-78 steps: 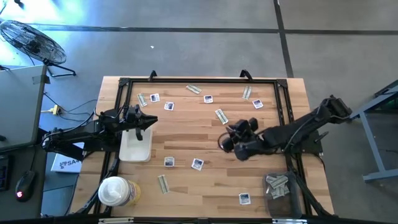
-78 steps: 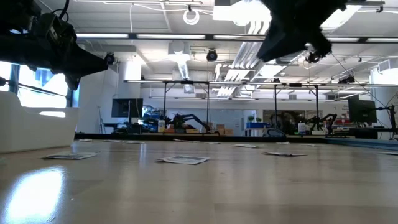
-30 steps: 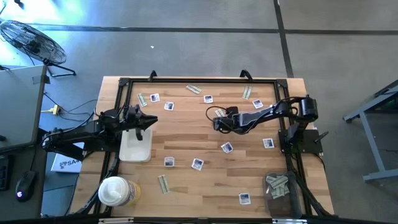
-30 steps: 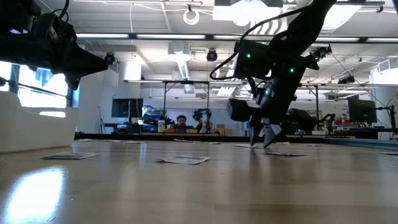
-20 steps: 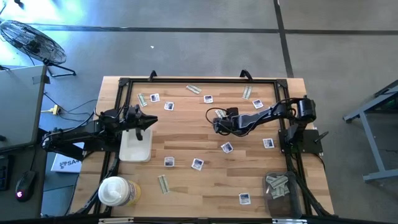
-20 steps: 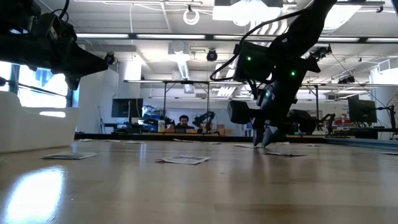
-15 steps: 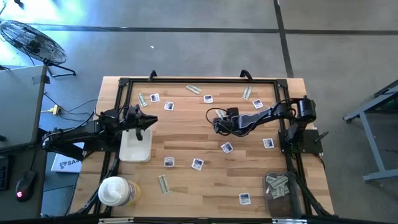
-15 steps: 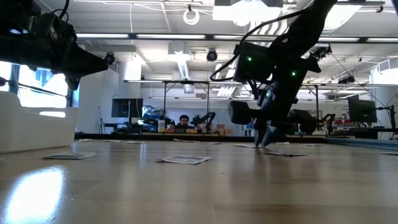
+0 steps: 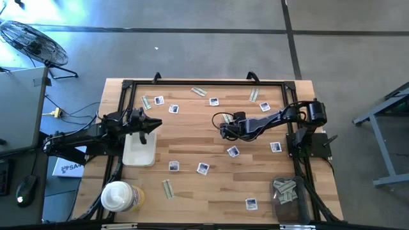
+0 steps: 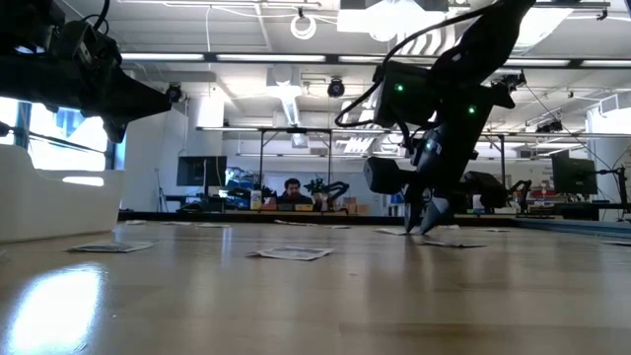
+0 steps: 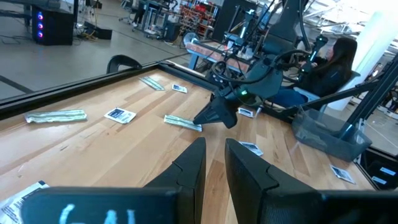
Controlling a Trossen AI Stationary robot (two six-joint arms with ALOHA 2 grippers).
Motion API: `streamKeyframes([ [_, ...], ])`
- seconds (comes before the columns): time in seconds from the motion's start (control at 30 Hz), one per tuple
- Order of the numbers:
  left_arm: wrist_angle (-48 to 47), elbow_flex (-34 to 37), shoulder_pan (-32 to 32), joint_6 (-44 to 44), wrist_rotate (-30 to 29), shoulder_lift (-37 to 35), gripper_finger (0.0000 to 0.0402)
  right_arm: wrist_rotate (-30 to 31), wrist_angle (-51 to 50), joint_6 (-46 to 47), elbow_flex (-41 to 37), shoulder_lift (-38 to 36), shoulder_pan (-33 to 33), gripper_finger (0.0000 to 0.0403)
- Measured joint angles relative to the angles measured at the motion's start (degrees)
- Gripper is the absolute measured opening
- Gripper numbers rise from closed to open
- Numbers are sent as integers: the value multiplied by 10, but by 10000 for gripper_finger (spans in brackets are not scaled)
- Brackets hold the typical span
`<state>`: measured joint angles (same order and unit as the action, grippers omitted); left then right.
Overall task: Pick & Place First Aid Supplies
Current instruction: Put the green bandage pack into the black bin
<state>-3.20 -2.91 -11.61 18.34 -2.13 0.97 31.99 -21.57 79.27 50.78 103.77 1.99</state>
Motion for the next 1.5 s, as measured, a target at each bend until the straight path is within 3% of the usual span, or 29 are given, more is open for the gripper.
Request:
streamKeyframes([
  [0.23,0,0,0,0,0,0,60,-2,-1,3,0,0,-14,83],
  [0.7,0,0,0,0,0,0,60,10,4,1,-1,6,-22,3],
  [0.93,0,0,0,0,0,0,60,26,-5,-23,-1,0,-39,1],
  [1.5,0,0,0,0,0,0,60,50,-69,-76,-1,-104,-93,1],
])
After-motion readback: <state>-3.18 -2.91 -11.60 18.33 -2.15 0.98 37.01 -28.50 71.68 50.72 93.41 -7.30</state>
